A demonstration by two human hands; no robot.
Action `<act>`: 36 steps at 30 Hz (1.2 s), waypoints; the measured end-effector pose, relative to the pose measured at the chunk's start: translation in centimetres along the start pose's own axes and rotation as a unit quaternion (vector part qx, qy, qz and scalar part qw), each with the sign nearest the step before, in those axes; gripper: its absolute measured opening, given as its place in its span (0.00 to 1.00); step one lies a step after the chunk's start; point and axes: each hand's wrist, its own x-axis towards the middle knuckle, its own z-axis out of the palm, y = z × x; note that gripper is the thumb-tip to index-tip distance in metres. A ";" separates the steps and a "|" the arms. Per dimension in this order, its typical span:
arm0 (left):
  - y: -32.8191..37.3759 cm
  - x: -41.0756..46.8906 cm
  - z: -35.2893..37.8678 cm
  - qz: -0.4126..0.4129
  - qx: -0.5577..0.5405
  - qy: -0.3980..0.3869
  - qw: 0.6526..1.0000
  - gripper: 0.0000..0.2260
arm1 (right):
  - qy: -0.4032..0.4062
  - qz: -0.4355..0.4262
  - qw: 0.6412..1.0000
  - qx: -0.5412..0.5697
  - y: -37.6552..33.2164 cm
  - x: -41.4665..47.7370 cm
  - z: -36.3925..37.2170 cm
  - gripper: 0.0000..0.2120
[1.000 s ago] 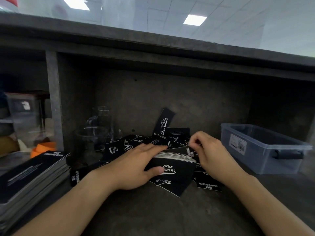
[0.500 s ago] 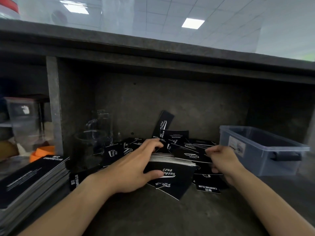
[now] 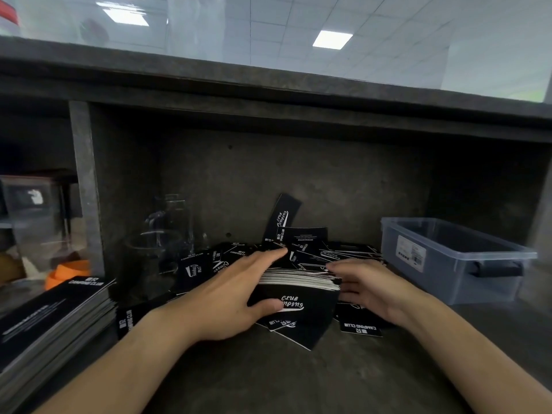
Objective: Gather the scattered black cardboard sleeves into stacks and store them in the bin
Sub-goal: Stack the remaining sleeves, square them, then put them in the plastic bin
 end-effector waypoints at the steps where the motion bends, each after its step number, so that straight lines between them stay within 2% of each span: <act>1: 0.0 0.0 0.0 -0.002 0.004 0.000 1.000 0.37 | -0.008 -0.012 1.000 0.015 -0.1 0.1 -0.1 0.13; 4: 0.1 0.1 0.0 0.001 0.011 0.006 1.000 0.36 | -0.034 -0.013 0.994 0.104 -0.5 0.1 -0.4 0.13; 9: -0.2 0.2 0.3 0.012 0.056 0.014 0.998 0.29 | -0.067 0.044 0.990 0.118 -0.8 -0.7 -0.4 0.12; 11: -0.2 0.1 0.2 0.014 0.052 0.011 0.999 0.26 | -0.058 0.001 0.997 0.048 -0.6 -0.9 0.0 0.11; 13: -0.2 0.1 0.3 0.010 0.057 0.008 0.998 0.27 | 0.002 -0.123 0.986 -0.112 -0.3 -0.9 0.0 0.09; 15: -0.4 0.3 0.4 0.013 0.074 0.013 0.997 0.27 | 0.040 -0.268 0.933 -0.238 -0.3 -1.2 -0.2 0.04; 17: -0.6 0.5 0.5 0.008 0.075 0.016 0.997 0.27 | 0.007 -0.326 0.895 -0.305 -0.3 -1.6 -0.5 0.02; 20: -0.6 0.7 0.6 0.001 0.078 0.017 0.997 0.29 | -0.014 -0.338 0.877 -0.342 -0.3 -2.0 -0.5 0.03; 25: -0.5 0.6 0.6 0.000 0.089 0.016 0.996 0.30 | 0.019 -0.362 0.852 -0.378 -0.9 -2.1 -0.4 0.02; 29: -0.5 0.7 0.6 0.001 0.082 0.008 0.997 0.30 | 0.037 -0.378 0.806 -0.454 -0.8 -1.7 0.2 0.02; 33: -0.5 0.8 0.6 0.002 0.081 0.004 0.997 0.30 | 0.078 -0.353 0.832 -0.422 -0.8 -1.6 -0.4 0.03; 36: -0.7 0.8 0.7 -0.002 0.079 -0.002 0.997 0.30 | 0.141 -0.374 0.829 -0.391 -1.3 -2.1 -0.8 0.04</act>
